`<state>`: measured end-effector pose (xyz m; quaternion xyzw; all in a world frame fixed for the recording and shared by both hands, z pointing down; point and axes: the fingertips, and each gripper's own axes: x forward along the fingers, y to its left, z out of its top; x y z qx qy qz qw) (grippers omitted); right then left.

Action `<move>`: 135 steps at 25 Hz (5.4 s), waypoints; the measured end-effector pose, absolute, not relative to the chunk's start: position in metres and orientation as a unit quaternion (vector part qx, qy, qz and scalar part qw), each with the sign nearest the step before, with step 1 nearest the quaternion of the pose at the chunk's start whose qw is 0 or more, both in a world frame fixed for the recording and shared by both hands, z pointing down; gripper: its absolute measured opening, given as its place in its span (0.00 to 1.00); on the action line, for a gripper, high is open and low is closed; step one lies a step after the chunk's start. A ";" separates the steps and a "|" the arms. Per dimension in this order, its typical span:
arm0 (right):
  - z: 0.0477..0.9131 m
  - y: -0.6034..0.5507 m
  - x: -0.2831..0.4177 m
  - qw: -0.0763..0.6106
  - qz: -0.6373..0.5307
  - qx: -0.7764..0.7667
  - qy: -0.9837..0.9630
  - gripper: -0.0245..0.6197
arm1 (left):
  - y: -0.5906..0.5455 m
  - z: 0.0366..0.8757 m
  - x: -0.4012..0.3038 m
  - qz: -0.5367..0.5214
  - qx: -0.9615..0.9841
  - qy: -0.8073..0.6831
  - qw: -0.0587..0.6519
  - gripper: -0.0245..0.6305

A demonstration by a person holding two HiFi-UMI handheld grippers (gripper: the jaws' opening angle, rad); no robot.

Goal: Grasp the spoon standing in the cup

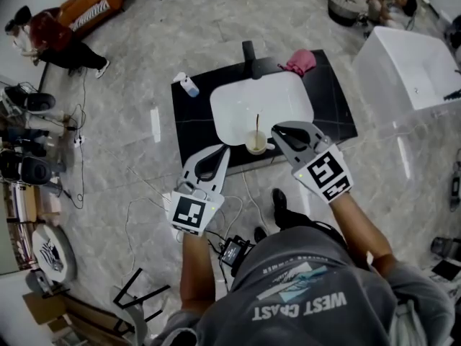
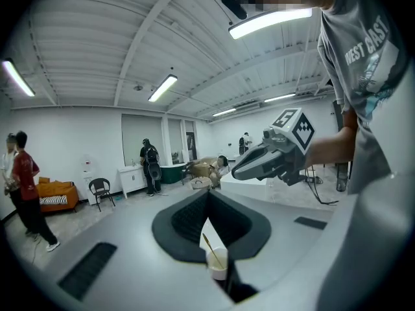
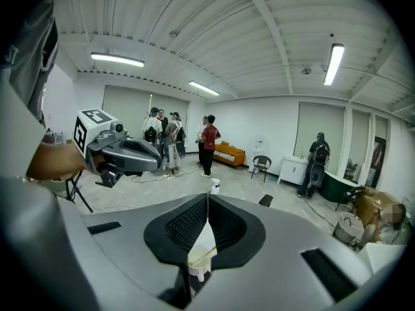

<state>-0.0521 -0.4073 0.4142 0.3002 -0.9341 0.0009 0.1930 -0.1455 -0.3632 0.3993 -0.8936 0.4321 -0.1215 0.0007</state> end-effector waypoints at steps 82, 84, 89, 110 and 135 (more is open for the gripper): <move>0.645 -0.485 -0.098 0.277 0.216 0.180 -0.919 0.09 | -0.410 0.516 -0.160 -0.166 -0.861 0.469 -0.103 0.04; 0.638 -0.485 -0.099 0.274 0.207 0.186 -0.920 0.09 | -0.407 0.510 -0.163 -0.164 -0.862 0.471 -0.097 0.04; 0.614 -0.480 -0.101 0.266 0.183 0.199 -0.925 0.09 | -0.394 0.491 -0.168 -0.159 -0.863 0.473 -0.075 0.04; 0.492 -0.428 -0.097 0.218 0.070 0.268 -0.936 0.09 | -0.314 0.411 -0.181 -0.129 -0.874 0.468 0.010 0.04; 0.361 -0.310 -0.080 0.162 -0.073 0.277 -0.944 0.09 | -0.231 0.335 -0.148 -0.104 -0.892 0.430 0.094 0.04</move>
